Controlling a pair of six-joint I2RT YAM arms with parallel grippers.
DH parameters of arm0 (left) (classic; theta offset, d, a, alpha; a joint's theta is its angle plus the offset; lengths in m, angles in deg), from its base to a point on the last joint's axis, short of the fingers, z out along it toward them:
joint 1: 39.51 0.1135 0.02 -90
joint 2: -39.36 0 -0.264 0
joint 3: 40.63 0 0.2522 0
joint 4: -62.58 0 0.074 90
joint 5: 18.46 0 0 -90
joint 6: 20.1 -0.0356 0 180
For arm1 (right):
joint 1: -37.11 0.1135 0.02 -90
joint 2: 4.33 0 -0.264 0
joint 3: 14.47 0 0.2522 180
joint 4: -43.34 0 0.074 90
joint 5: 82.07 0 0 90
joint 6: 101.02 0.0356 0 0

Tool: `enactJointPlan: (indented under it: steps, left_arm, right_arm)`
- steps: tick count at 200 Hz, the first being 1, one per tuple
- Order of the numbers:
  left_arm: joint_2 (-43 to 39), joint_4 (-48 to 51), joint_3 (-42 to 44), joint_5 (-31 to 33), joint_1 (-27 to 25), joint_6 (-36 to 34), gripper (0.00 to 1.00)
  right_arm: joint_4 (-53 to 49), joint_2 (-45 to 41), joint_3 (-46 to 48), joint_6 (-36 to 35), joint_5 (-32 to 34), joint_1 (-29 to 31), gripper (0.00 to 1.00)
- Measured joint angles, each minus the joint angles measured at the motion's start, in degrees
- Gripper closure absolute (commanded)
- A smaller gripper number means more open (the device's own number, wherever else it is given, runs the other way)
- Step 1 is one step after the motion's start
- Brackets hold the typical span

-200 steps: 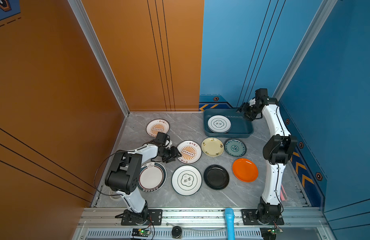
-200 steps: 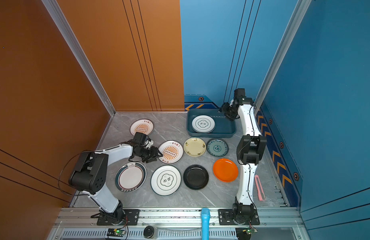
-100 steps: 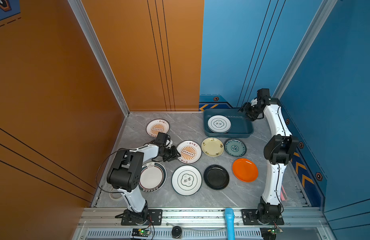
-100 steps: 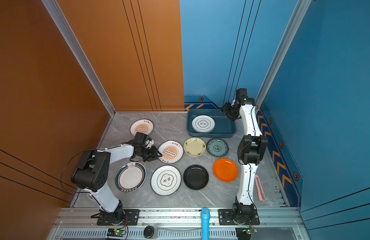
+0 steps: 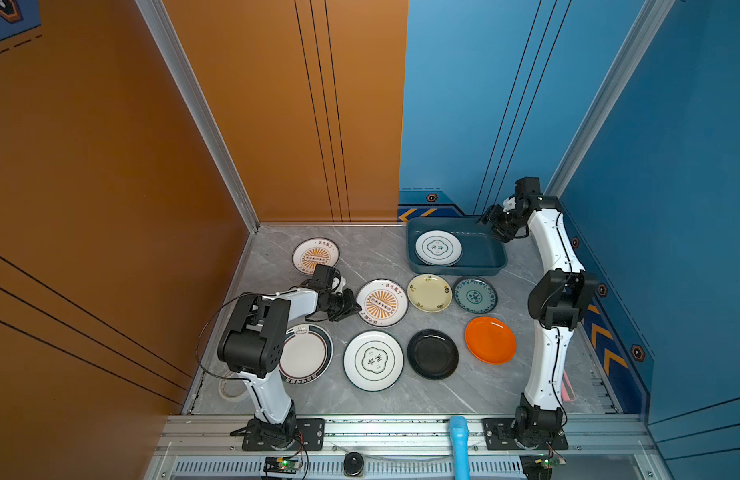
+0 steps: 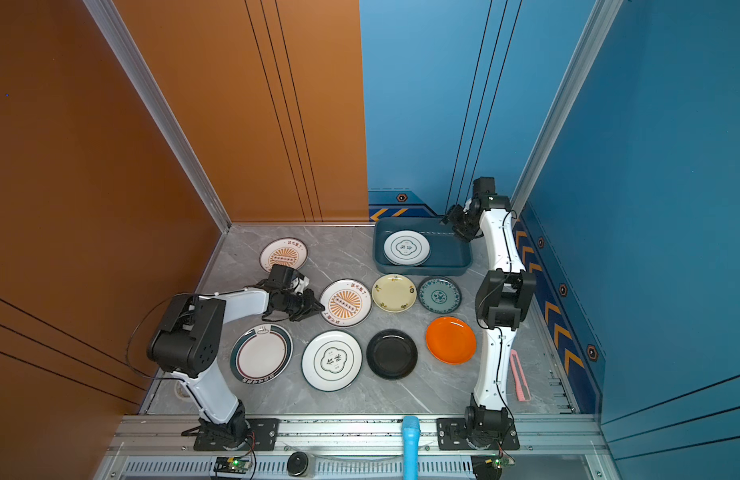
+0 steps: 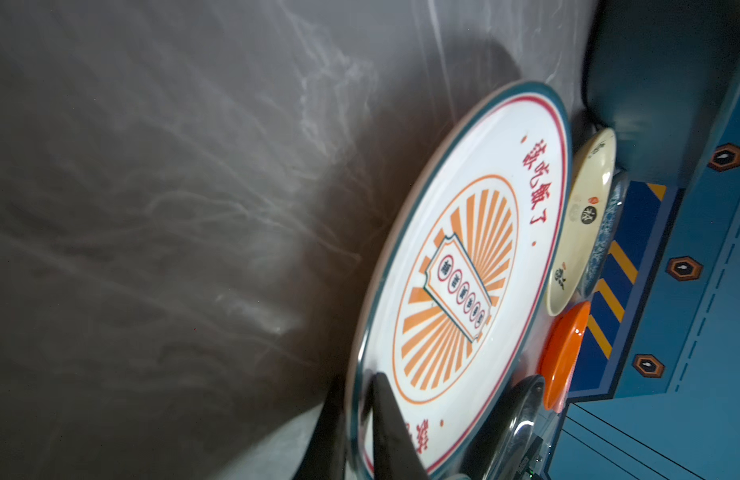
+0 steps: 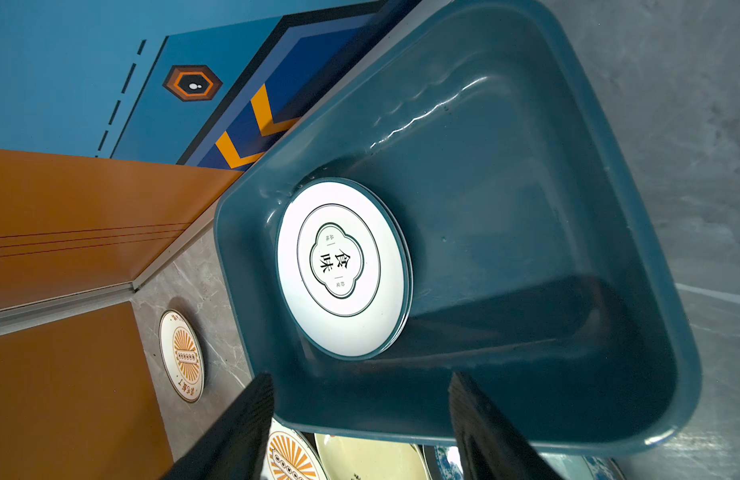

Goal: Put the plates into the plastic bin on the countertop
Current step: 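Open and raise right gripper while left gripper grasps near sunburst plate, then lift the sunburst plate upright with left gripper toward the right gripper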

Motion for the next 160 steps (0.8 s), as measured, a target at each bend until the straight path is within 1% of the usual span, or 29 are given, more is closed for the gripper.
enactJointPlan:
  steps: [55,57,61,111,160]
  left_arm:
    - [-0.42,-1.29,1.79,-2.36,1.92,-0.09,0.94]
    - [-0.5,-1.27,1.88,-2.45,2.03,-0.09,0.95]
    - [-0.66,-1.2,2.08,-2.56,2.21,-0.11,1.0]
    - [-5.88,1.62,5.18,-3.37,6.51,-1.88,1.0]
    - [-11.69,7.43,5.05,-2.71,10.73,-3.54,1.0]
  right_arm:
    - [-0.02,0.0,0.44,0.0,-0.02,0.0,0.3]
    - [0.02,0.0,0.5,0.0,-0.02,0.0,0.3]
    - [0.0,0.0,0.59,0.0,-0.02,0.0,0.3]
    - [0.04,-0.2,2.12,0.0,0.0,0.07,0.31]
    - [0.2,-0.28,2.29,0.04,-0.28,0.46,0.3]
